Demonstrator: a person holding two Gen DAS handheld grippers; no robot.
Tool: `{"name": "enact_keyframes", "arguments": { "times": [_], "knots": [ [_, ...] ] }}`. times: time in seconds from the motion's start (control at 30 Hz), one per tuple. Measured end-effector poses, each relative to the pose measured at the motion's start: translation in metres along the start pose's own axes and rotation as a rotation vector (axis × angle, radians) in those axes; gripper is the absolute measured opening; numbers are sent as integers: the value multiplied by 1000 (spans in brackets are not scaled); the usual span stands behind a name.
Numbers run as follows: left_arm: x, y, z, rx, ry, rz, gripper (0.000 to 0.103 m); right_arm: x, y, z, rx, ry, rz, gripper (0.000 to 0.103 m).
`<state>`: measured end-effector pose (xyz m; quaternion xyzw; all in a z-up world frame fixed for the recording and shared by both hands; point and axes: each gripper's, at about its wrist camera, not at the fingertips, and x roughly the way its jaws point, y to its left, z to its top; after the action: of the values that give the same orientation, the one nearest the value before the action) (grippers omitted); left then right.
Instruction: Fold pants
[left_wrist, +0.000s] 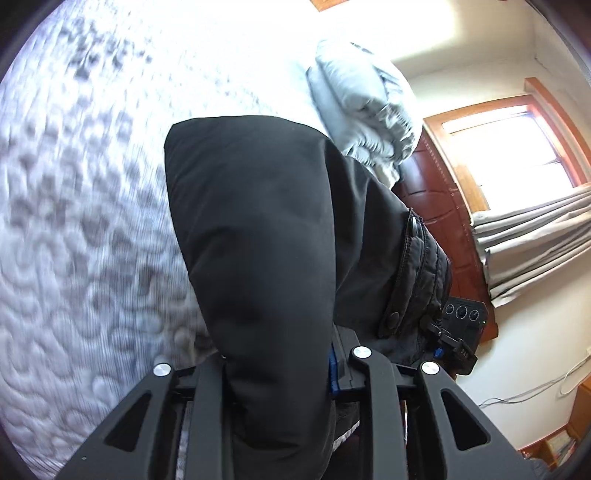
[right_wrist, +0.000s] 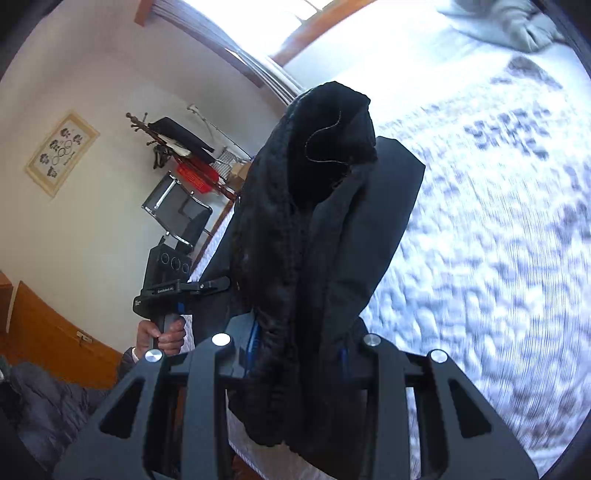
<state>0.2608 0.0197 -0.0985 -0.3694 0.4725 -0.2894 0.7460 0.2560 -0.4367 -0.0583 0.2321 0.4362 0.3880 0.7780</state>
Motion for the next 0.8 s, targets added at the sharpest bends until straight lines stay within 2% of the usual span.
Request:
{"name": "enact_keyframes", "arguments": {
  "times": [0.27,0.43,0.63,0.8],
  "knots": [
    [-11,-3,61,25,-56,44,25,33,-9,68,-19,10,18,31],
    [0,15,98,19,-64,94,25,68,-39,100,30,49,25,31],
    [29,50,119,-29,-25,193,27,118,-91,113,133,138,-15,32],
    [35,62,124,-20,-21,196,34,128,-118,112,172,154,-12,35]
  ]
}}
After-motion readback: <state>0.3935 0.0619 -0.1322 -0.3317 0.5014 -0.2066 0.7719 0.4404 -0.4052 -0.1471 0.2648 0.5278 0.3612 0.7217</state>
